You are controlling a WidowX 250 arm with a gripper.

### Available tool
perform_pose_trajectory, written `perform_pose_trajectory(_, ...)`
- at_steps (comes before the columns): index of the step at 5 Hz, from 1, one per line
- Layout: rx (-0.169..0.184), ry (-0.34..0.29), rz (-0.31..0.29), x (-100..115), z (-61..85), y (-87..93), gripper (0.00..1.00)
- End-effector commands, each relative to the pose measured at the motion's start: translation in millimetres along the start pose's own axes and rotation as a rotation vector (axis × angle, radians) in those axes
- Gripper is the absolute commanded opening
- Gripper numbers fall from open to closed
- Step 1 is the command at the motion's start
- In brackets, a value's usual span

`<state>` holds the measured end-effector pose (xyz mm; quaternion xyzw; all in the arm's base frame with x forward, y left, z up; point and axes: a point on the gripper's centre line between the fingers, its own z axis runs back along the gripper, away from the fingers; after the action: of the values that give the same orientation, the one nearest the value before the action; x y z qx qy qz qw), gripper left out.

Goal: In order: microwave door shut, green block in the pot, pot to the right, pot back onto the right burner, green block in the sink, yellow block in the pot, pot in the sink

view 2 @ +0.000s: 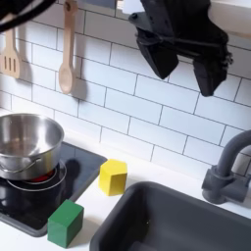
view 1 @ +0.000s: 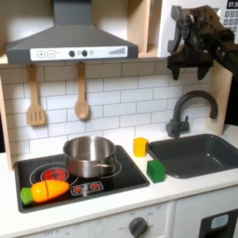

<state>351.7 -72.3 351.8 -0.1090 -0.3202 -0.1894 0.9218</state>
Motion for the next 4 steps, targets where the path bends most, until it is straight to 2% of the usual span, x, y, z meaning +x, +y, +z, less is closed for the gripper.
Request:
perform_pose_trajectory(1, 0.013, -0.009, 0.015, 16, -11.5, 12.1, 1.00)
perform_pose_trajectory(4, 0.022, -0.017, 0.024, 30, -19.4, 22.2, 1.00)
